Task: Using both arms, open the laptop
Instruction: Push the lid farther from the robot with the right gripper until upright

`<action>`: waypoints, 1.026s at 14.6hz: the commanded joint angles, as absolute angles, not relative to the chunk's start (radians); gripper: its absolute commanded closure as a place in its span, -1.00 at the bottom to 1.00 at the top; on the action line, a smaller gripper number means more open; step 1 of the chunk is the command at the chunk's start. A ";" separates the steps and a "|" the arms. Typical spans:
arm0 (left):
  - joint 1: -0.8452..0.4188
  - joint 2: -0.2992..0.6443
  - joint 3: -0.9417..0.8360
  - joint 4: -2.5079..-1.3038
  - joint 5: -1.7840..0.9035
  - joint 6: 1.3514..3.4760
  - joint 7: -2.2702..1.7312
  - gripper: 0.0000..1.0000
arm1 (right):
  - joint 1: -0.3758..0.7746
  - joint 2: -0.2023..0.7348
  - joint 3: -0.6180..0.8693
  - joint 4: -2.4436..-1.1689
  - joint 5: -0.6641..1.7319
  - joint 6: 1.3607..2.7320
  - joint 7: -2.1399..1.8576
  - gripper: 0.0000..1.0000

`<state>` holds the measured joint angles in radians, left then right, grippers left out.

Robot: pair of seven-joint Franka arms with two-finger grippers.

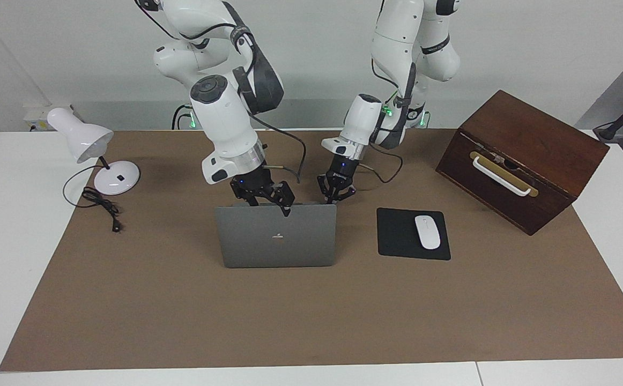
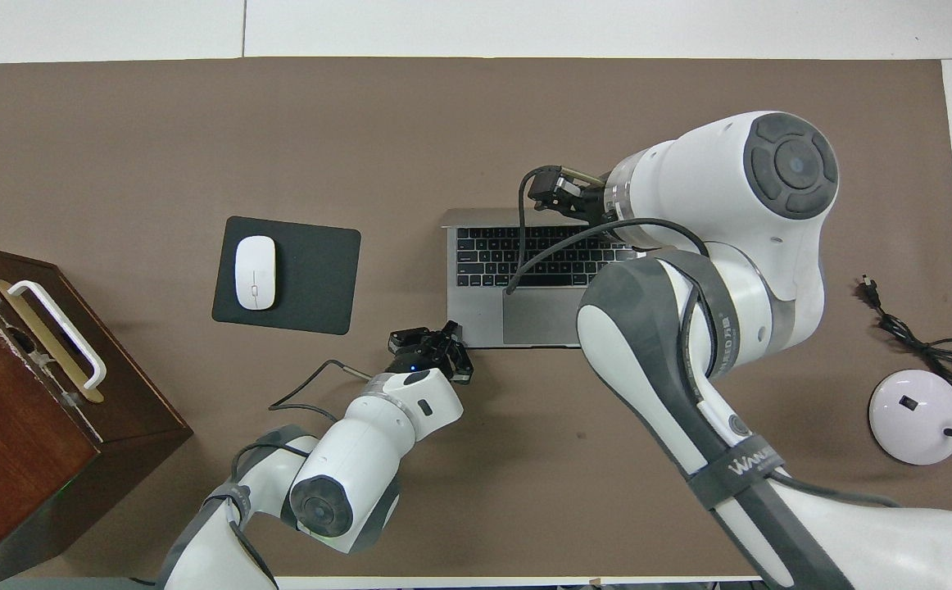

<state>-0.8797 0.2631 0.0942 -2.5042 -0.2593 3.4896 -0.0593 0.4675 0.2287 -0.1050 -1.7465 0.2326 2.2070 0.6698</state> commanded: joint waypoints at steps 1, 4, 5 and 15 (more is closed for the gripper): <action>-0.907 0.314 0.106 -2.474 -0.284 3.504 -0.057 1.00 | 0.449 0.250 -0.097 -1.700 0.192 2.186 0.647 -1.00; -0.907 0.314 0.106 -2.474 -0.284 3.504 -0.057 1.00 | 0.449 0.259 -0.097 -1.674 0.164 2.163 0.640 -1.00; -0.907 0.314 0.106 -2.474 -0.284 3.504 -0.057 1.00 | 0.449 0.261 -0.097 -1.672 0.147 2.158 0.637 -1.00; -0.907 0.316 0.106 -2.474 -0.284 3.504 -0.057 1.00 | 0.439 0.278 -0.097 -1.637 0.089 2.149 0.552 -1.00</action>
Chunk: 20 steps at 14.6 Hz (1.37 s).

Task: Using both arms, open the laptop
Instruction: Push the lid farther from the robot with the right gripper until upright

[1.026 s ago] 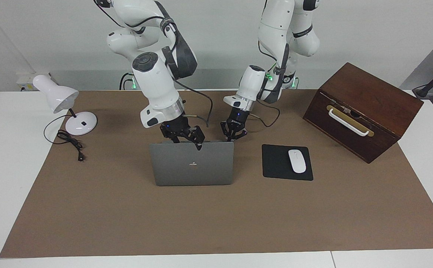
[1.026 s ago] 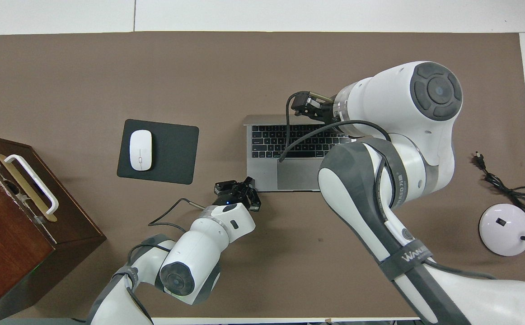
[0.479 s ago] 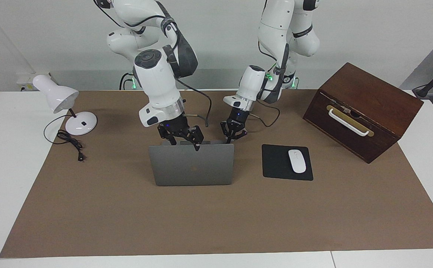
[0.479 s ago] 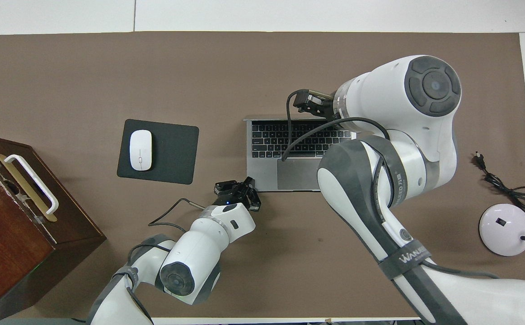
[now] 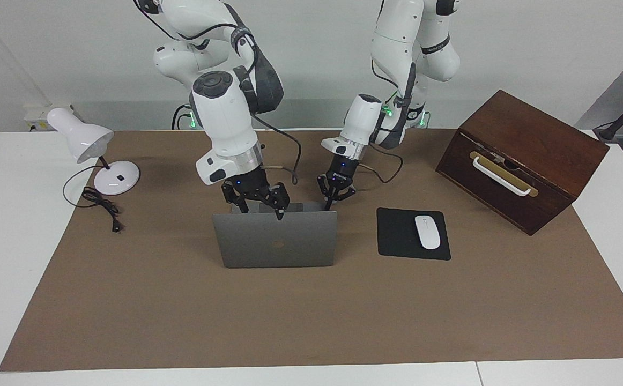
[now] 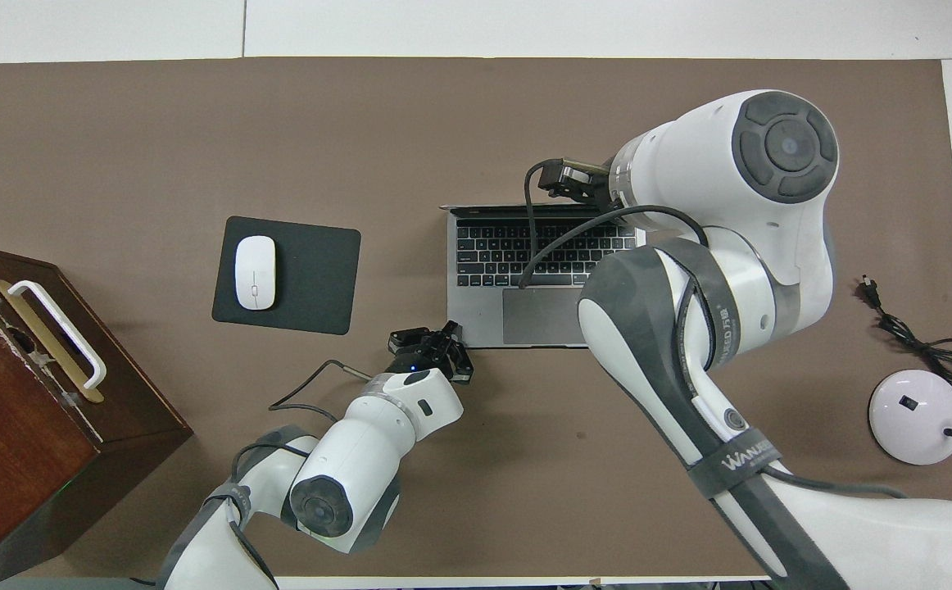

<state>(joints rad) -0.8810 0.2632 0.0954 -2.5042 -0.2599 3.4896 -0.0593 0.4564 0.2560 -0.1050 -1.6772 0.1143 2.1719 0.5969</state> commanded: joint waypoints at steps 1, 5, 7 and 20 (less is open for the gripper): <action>-0.907 0.314 0.106 -2.474 -0.284 3.504 -0.057 1.00 | 0.437 0.279 -0.097 -1.637 0.080 2.149 0.545 -1.00; -0.907 0.314 0.106 -2.474 -0.284 3.504 -0.057 1.00 | 0.417 0.294 -0.097 -1.611 0.064 2.149 0.500 -1.00; -0.907 0.314 0.106 -2.474 -0.284 3.504 -0.057 1.00 | 0.411 0.301 -0.097 -1.586 0.064 2.128 0.483 -1.00; -0.907 0.314 0.106 -2.474 -0.284 3.504 -0.057 1.00 | 0.385 0.311 -0.097 -1.585 0.026 2.125 0.353 -1.00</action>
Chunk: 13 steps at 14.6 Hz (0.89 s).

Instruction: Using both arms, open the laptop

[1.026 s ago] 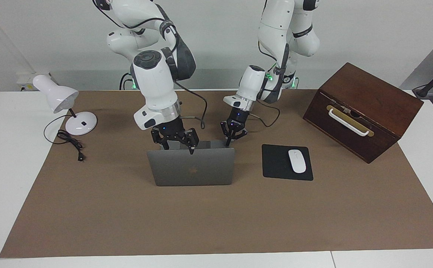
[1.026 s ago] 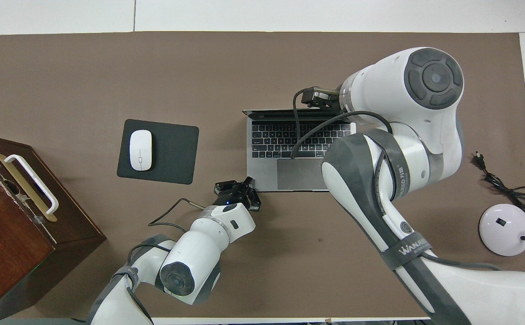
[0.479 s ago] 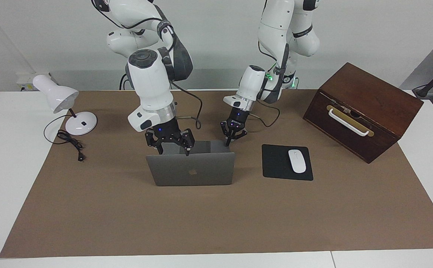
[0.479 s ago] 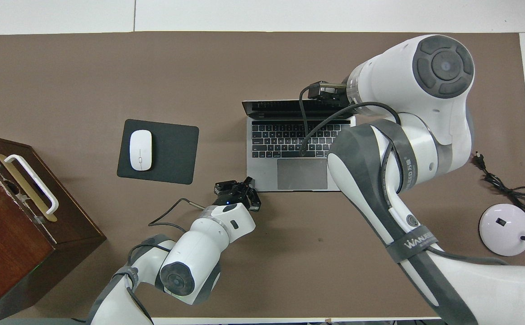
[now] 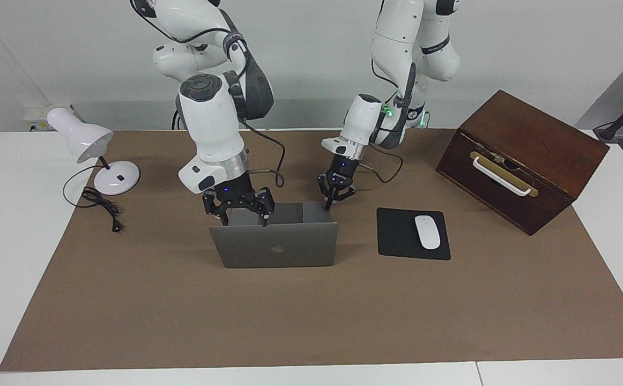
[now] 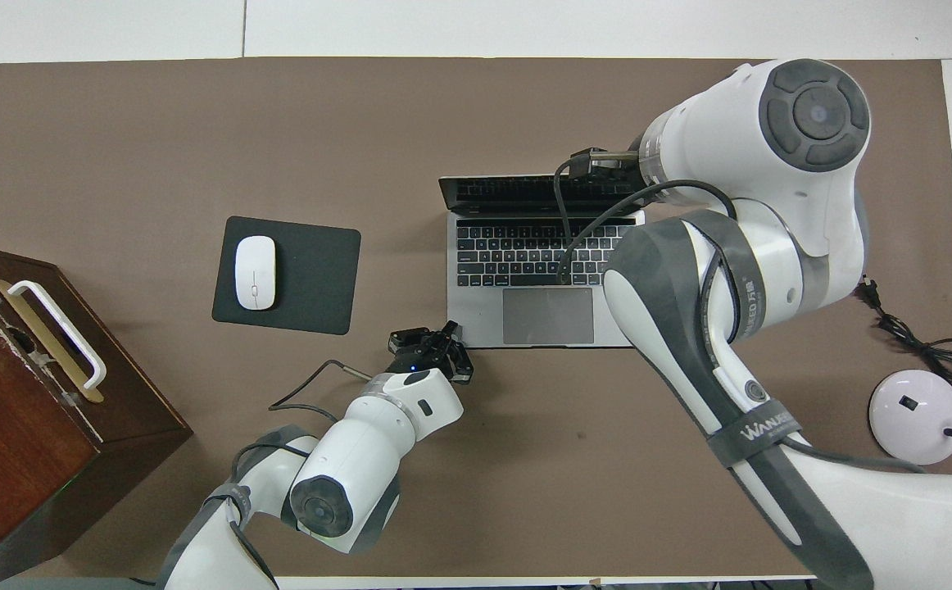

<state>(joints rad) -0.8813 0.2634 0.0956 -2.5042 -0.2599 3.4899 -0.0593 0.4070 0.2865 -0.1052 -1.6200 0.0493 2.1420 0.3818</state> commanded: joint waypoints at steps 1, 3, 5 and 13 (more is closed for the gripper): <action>-0.907 0.314 0.106 -2.476 -0.284 3.504 -0.057 1.00 | 0.385 0.313 -0.097 -1.583 0.026 2.125 0.341 -1.00; -0.907 0.314 0.106 -2.476 -0.284 3.504 -0.057 1.00 | 0.380 0.316 -0.097 -1.574 0.026 2.125 0.324 -1.00; -0.907 0.316 0.106 -2.476 -0.284 3.504 -0.057 1.00 | 0.376 0.318 -0.097 -1.572 0.025 2.125 0.301 -1.00; -0.907 0.314 0.106 -2.477 -0.282 3.504 -0.057 1.00 | 0.359 0.336 -0.097 -1.543 0.005 2.126 0.262 -1.00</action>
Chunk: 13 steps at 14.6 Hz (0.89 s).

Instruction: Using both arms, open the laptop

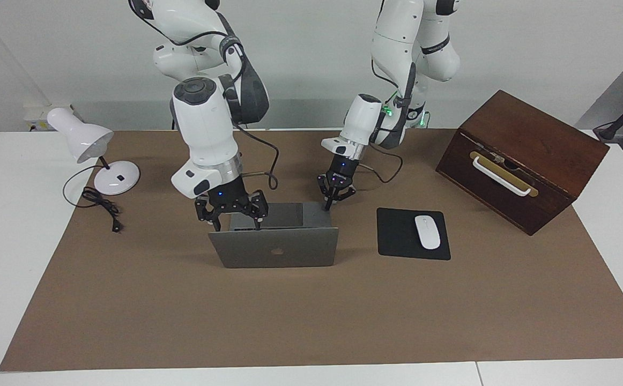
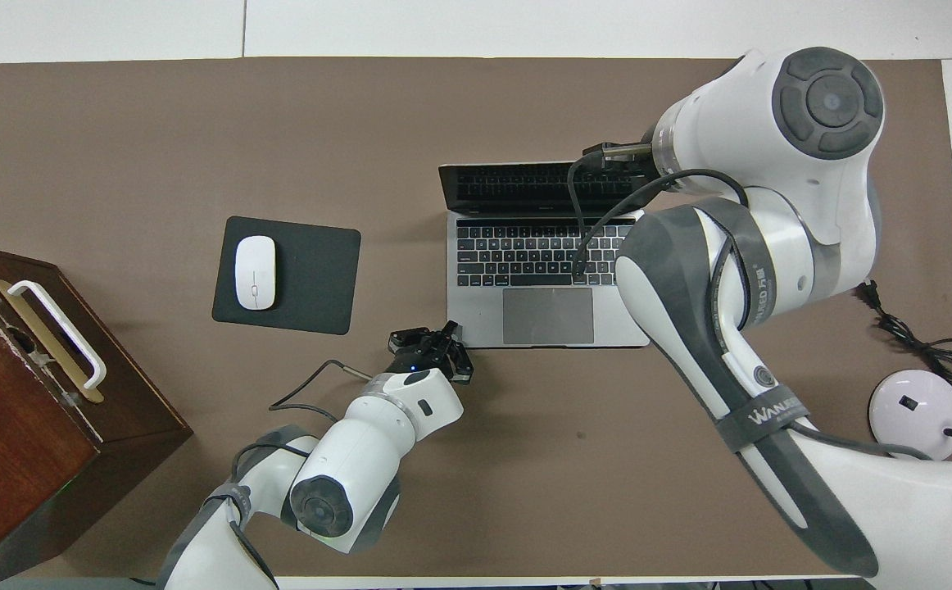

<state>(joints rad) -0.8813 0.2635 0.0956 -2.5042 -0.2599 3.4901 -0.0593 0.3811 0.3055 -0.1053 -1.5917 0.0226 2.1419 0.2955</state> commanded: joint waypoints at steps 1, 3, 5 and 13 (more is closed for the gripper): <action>-0.907 0.314 0.106 -2.477 -0.284 3.504 -0.057 1.00 | 0.359 0.336 -0.097 -1.543 0.005 2.128 0.262 -1.00; -0.907 0.314 0.106 -2.477 -0.282 3.504 -0.057 1.00 | 0.360 0.334 -0.094 -1.543 0.032 2.120 0.268 -1.00; -0.907 0.314 0.106 -2.477 -0.282 3.504 -0.055 1.00 | 0.359 0.331 -0.094 -1.552 0.125 2.102 0.281 -1.00; -0.907 0.314 0.107 -2.480 -0.284 3.504 -0.055 1.00 | 0.342 0.177 -0.097 -1.708 0.163 1.919 0.273 -1.00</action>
<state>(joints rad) -0.8815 0.2635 0.0957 -2.5042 -0.2600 3.4903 -0.0592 0.3555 0.2679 -0.1056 -1.6021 0.1438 1.9241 0.2860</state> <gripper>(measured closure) 0.991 0.000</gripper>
